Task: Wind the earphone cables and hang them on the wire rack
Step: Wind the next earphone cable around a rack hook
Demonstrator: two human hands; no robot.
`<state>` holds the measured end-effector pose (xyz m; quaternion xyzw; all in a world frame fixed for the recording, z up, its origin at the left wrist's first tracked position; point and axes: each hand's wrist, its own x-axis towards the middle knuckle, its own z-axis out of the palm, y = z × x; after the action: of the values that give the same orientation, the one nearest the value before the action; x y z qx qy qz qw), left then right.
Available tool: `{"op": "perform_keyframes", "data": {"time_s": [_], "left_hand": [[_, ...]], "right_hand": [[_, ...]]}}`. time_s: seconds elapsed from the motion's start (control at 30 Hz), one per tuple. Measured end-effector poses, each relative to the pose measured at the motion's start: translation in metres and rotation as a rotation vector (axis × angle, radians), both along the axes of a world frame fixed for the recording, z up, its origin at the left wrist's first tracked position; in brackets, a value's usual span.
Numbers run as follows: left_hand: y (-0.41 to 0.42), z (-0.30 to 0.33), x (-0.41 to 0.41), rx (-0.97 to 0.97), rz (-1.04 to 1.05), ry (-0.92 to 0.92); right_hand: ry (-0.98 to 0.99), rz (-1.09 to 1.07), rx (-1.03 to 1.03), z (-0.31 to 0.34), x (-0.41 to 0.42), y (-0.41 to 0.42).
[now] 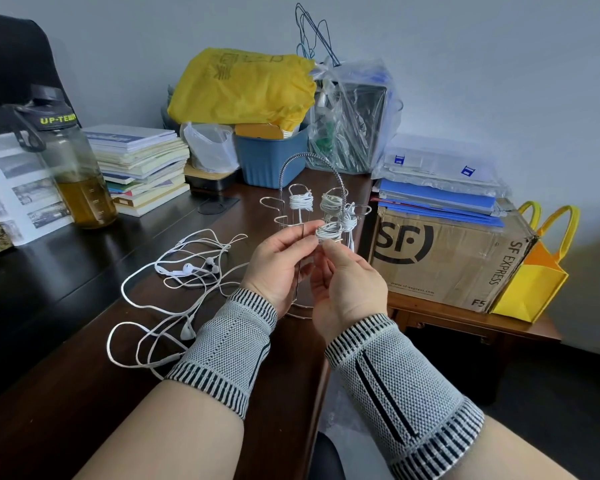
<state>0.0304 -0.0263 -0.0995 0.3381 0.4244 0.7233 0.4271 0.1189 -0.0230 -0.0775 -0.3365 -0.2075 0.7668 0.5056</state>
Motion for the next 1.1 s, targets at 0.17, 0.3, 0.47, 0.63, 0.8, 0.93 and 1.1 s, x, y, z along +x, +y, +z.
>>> {"op": "perform_keyframes", "data": {"time_s": [0.17, 0.3, 0.47, 0.63, 0.8, 0.93, 1.1], "left_hand": [[0.0, 0.002, 0.0, 0.011, -0.019, -0.024], [0.0, 0.001, -0.001, 0.006, -0.021, -0.019], [0.001, -0.001, -0.003, -0.007, -0.015, -0.018], [0.001, -0.002, -0.002, -0.021, -0.006, -0.009], [0.003, -0.002, 0.0, -0.045, 0.031, 0.001], [0.002, -0.002, 0.0, -0.04, 0.02, 0.005], [0.002, -0.001, 0.002, -0.037, 0.017, 0.035]], "right_hand": [[-0.06, 0.029, 0.024, 0.0, 0.0, 0.003], [-0.111, 0.031, 0.061, -0.002, 0.0, 0.008], [-0.249, -0.023, 0.184, -0.005, -0.002, 0.016], [-0.35, -0.106, 0.296, -0.009, -0.002, 0.017], [-0.366, -0.108, 0.336, -0.011, -0.002, 0.016], [-0.451, -0.168, 0.378, -0.013, -0.001, 0.019], [-0.614, -0.288, 0.554, -0.016, 0.006, 0.025]]}}
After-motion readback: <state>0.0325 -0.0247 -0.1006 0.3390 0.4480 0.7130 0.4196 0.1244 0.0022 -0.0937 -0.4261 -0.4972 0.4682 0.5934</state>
